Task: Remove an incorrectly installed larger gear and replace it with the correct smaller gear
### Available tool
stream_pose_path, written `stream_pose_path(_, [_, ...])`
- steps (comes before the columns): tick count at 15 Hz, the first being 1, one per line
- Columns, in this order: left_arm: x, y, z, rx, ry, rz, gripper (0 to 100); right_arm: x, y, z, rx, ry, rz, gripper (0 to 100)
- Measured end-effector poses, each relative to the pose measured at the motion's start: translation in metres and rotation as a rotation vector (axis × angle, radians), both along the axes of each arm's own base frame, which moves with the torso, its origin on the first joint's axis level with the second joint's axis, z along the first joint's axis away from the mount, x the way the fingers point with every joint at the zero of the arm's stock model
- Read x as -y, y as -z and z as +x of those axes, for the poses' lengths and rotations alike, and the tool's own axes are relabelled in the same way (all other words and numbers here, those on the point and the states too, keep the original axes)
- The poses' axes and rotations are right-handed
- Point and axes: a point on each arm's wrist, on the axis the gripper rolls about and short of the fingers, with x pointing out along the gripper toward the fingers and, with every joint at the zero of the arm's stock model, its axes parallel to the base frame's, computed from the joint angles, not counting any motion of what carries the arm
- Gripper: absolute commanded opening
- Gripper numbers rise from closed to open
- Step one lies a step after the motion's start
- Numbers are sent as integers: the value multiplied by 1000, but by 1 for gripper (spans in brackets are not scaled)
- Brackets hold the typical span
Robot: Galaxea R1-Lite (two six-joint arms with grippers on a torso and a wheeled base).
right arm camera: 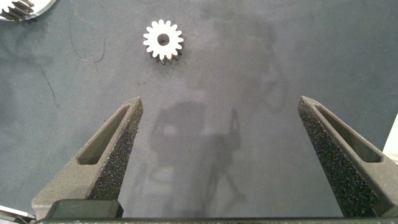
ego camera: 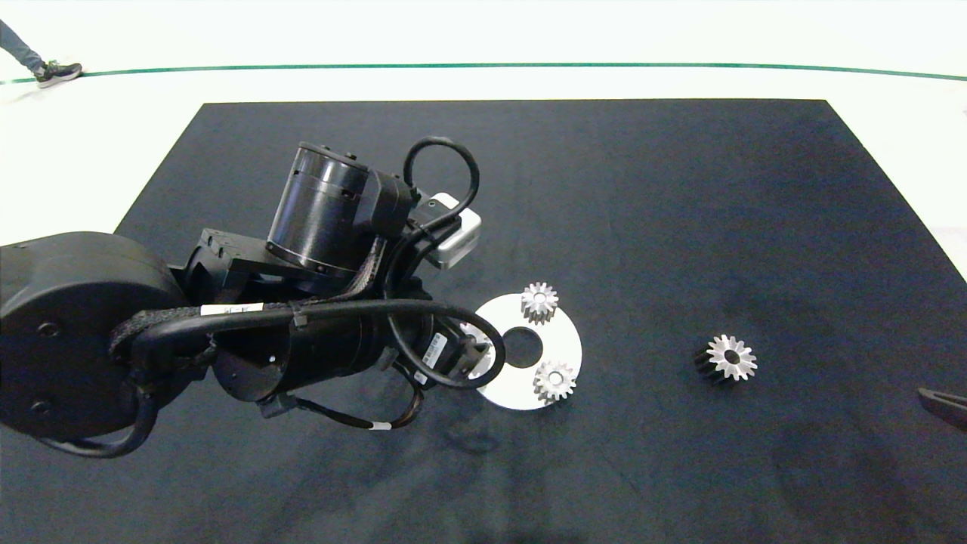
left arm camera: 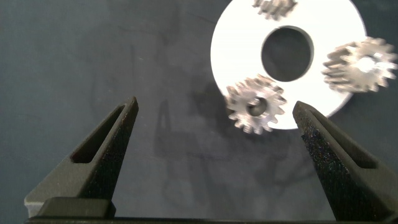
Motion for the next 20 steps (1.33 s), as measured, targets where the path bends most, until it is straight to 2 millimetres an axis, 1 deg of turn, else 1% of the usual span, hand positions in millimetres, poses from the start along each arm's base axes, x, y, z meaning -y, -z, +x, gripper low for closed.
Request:
stream_pose_path(8, [-9, 5, 16, -3, -33, 30, 100, 0, 2, 0, -8, -4, 1, 100])
stream_pose_path(13, [-4, 0, 22, 13, -33, 19, 100, 0, 3, 1, -11, -7, 2, 100])
stream_pose_path(17, [-1, -1, 23, 16, -27, 17, 100, 0, 3, 1, -10, -7, 2, 100])
stream_pose_path(20, [-4, -7, 19, 26, -28, 8, 100, 0, 2, 0, -6, -8, 3, 100])
